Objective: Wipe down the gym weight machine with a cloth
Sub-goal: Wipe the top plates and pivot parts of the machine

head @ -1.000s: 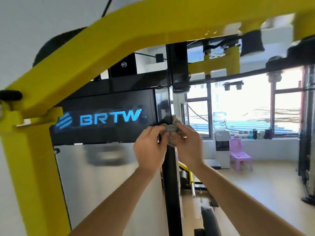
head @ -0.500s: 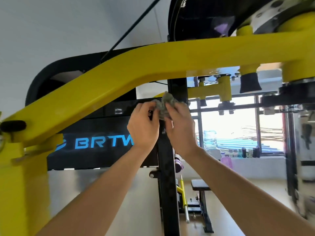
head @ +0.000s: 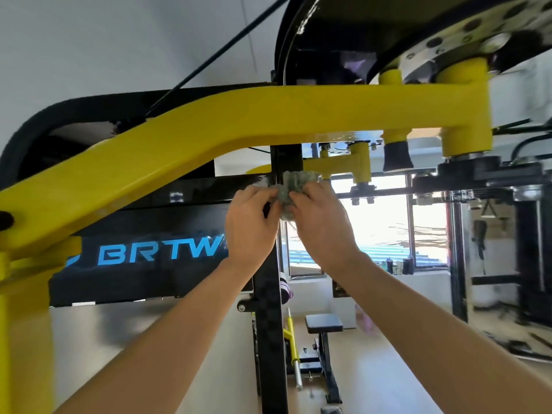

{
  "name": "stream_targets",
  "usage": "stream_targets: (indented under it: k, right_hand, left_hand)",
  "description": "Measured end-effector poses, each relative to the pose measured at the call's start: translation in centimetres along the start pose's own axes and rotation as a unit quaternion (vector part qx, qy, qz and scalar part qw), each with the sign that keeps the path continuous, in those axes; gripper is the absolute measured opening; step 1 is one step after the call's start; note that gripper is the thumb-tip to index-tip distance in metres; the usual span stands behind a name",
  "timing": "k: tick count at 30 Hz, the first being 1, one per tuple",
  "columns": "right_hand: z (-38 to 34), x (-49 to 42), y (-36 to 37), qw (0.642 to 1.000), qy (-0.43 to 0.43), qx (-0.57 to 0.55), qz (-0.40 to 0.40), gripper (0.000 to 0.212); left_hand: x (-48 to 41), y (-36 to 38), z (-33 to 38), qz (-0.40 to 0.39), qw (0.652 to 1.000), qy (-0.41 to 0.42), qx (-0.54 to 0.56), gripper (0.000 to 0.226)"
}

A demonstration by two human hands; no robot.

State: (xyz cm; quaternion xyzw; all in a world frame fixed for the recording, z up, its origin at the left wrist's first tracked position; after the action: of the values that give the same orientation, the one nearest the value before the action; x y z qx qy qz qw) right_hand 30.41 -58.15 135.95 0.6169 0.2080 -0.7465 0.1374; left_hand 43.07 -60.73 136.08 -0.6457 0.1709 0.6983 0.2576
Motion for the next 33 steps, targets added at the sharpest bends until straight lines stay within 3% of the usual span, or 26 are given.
stream_targets:
  k: [4, 8, 15, 18, 25, 30, 33]
  right_hand:
    - [2.3, 0.4, -3.4, 0.996, 0.028, 0.08, 0.006, 0.016]
    - [4.7, 1.4, -5.2, 0.99, 0.09, 0.105, -0.039, 0.012]
    - [5.6, 2.9, -9.2, 0.984, 0.111, 0.138, -0.036, 0.016]
    - [6.7, 3.4, -10.5, 0.984, 0.125, 0.125, -0.011, 0.007]
    - [7.4, 5.8, -15.9, 0.985, 0.109, 0.089, 0.097, 0.023]
    - [8.5, 7.6, -19.6, 0.982, 0.093, 0.04, 0.159, 0.012]
    - [9.3, 7.2, -21.8, 0.98, 0.083, 0.0, 0.178, 0.013]
  left_hand:
    - [-0.2, 2.0, 3.4, -0.018, 0.998, 0.019, 0.059, 0.02]
    - [-0.2, 4.2, 6.4, -0.075, 0.992, 0.037, 0.092, 0.024]
    - [0.2, 4.7, 10.8, -0.075, 0.99, 0.025, 0.119, 0.021]
    - [0.5, 5.3, 12.1, -0.088, 0.985, 0.018, 0.148, 0.022]
    - [2.4, 4.6, 15.8, -0.056, 0.955, -0.054, 0.287, 0.013]
    - [3.5, 3.4, 18.9, -0.041, 0.947, -0.084, 0.308, 0.006]
    - [3.0, 1.4, 21.6, -0.004, 0.961, -0.052, 0.273, 0.007]
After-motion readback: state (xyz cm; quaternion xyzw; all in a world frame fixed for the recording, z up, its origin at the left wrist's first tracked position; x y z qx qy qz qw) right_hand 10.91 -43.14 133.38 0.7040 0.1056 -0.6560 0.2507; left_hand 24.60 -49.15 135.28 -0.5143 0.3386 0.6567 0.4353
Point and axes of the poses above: each hand's wrist, its own x-axis away from the middle knuckle, its own y-axis out of the palm, z = x × y, the point moved 9 cm from there along -x, towards the middle knuckle, and after that the axes turned 3 degrees about -x, right-handed, at the moved point
